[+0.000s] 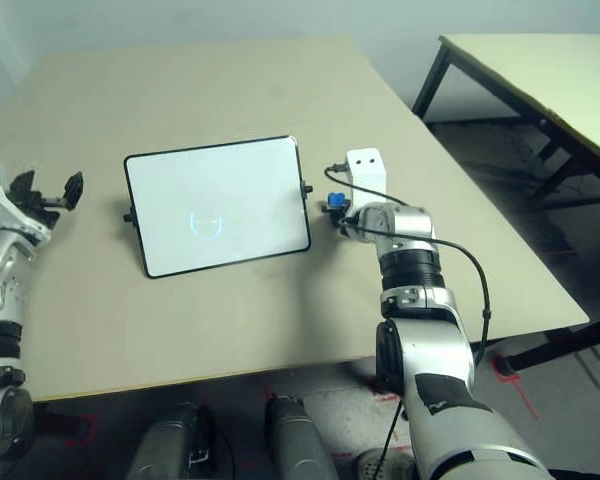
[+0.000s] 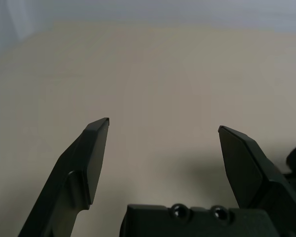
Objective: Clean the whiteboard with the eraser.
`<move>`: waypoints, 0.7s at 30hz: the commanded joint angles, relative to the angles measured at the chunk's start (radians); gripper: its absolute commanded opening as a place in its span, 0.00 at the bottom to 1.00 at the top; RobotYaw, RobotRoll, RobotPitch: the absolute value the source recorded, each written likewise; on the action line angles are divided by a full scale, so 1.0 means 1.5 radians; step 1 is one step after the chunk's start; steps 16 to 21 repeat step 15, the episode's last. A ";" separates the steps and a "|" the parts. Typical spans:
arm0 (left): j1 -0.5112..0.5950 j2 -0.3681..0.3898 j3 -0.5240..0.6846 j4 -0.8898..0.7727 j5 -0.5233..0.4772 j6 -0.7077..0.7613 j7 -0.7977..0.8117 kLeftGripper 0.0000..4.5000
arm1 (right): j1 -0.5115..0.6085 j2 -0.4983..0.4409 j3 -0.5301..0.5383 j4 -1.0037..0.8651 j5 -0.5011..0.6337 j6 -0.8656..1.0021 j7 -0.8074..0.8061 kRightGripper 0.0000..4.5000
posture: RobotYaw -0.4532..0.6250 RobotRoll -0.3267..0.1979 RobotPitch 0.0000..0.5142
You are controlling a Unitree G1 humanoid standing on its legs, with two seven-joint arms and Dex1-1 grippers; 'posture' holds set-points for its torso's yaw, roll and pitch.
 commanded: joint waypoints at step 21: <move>-0.046 0.055 0.063 0.175 0.001 -0.138 0.100 1.00 | 0.013 -0.087 -0.116 0.254 0.003 -0.495 -0.075 0.99 | 0.41 0.62 0.09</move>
